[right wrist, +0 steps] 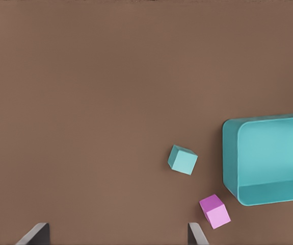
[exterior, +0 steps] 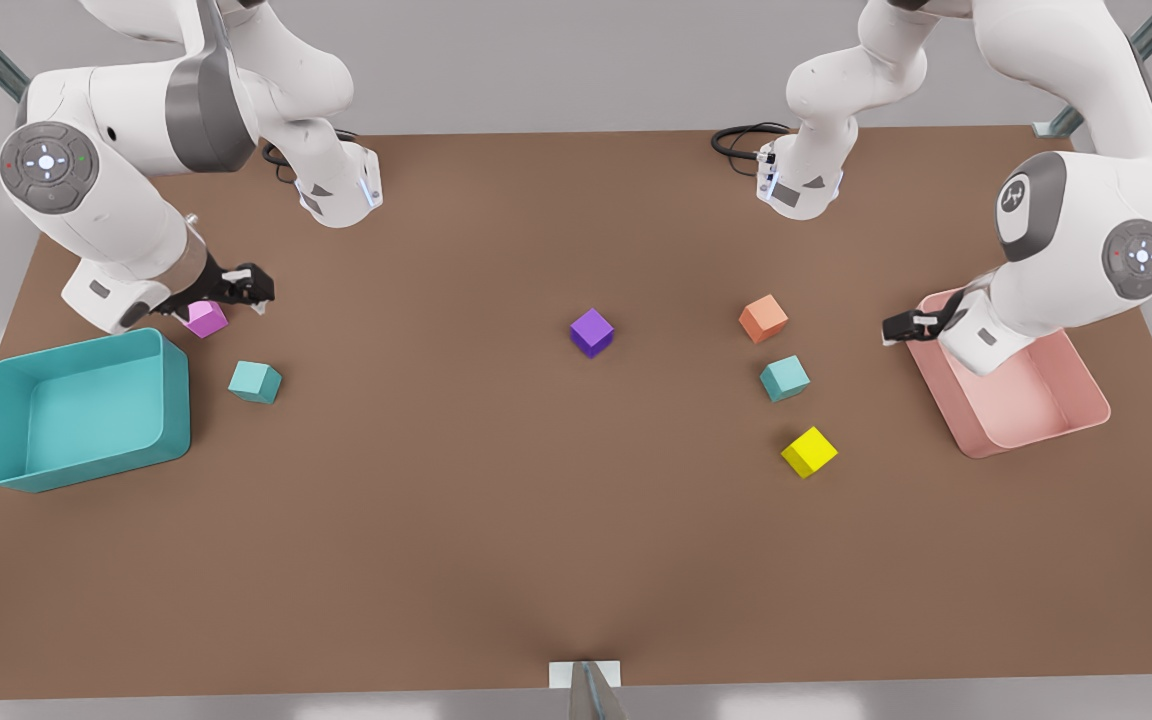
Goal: Stack the two blue cubes on top of each other
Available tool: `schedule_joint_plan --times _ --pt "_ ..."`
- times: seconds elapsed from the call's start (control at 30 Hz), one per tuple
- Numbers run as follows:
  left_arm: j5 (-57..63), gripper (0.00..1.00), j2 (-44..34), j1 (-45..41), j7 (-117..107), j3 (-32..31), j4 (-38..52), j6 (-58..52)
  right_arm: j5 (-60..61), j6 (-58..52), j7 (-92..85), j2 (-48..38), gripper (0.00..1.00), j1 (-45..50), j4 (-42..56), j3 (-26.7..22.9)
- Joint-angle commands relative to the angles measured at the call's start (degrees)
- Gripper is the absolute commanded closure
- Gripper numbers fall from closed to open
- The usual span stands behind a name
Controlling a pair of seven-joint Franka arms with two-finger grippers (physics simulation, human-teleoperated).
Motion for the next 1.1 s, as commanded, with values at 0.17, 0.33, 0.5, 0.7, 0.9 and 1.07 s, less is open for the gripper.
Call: schedule_joint_plan --times 0.17,0.33,0.5,0.7,0.9,1.07 --pt "0.0 0.0 -0.1 0.0 -2.2 -0.1 0.0 -0.5 -4.7 3.1 0.3 11.3 0.0 -3.3 -0.7 0.0" --pt "0.0 0.0 0.0 0.0 -2.2 -0.1 0.0 -0.7 -2.4 8.7 0.8 14.5 0.0 -10.2 -5.7 -0.3" --pt "0.0 0.0 0.0 0.0 -2.2 -0.1 0.0 -0.7 0.1 23.5 1.6 5.5 0.0 -14.2 -24.4 -0.3" --pt "0.0 0.0 0.2 -0.1 -2.2 -0.1 -0.2 -0.7 0.0 45.8 1.8 -0.8 0.0 -16.3 -40.3 -2.2" --pt "0.0 0.0 0.2 0.0 -2.2 -0.1 -0.2 -1.5 2.7 55.3 2.4 0.3 0.0 -17.8 -45.3 -2.3" --pt "0.0 0.0 0.8 0.0 -2.2 -0.1 -0.2 -1.5 4.1 54.0 2.6 3.2 0.0 -18.9 -47.2 -2.4"
